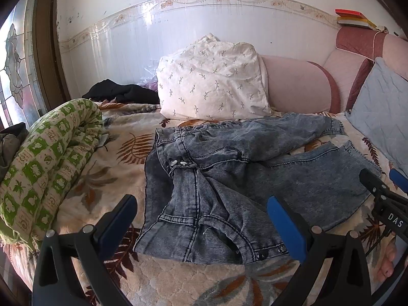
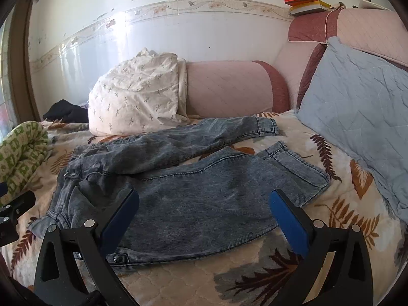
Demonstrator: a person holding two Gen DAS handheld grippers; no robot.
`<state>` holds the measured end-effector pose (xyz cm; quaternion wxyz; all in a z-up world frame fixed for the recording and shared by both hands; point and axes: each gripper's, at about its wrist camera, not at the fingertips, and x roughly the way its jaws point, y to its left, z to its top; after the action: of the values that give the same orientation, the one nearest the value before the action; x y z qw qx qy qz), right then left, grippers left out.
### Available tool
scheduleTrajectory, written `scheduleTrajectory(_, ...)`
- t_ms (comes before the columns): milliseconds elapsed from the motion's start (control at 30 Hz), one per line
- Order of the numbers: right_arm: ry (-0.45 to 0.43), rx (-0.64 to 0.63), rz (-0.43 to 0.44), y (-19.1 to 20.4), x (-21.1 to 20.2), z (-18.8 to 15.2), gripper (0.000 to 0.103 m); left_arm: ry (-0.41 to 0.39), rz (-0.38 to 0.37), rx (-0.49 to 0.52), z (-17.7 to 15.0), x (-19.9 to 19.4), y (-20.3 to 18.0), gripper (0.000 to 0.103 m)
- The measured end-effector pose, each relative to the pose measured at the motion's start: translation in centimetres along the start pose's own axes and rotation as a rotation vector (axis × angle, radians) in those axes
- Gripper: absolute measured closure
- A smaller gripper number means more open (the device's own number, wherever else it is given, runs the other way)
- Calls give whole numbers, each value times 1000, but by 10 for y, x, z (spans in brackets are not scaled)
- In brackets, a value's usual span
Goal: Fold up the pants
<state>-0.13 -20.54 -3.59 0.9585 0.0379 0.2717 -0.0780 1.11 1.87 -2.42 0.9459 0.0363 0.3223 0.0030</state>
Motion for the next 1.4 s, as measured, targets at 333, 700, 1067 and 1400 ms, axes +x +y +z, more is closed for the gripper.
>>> scheduleTrajectory(333,6,6,6,-2,1,1,0,5,-1,-5,-2,3,4,0)
scheduleTrajectory(700,9,7,3,-1,2,1,0,4,4,-8,-2,4,4,0)
scheduleTrajectory(1067,10,11,2,-4,4,1,0,17,8,-15,-3,10,8,0)
scheduleTrajectory(1400,25,160,-92,-75,19,9,0,61,97,-68,-11,60,52,0)
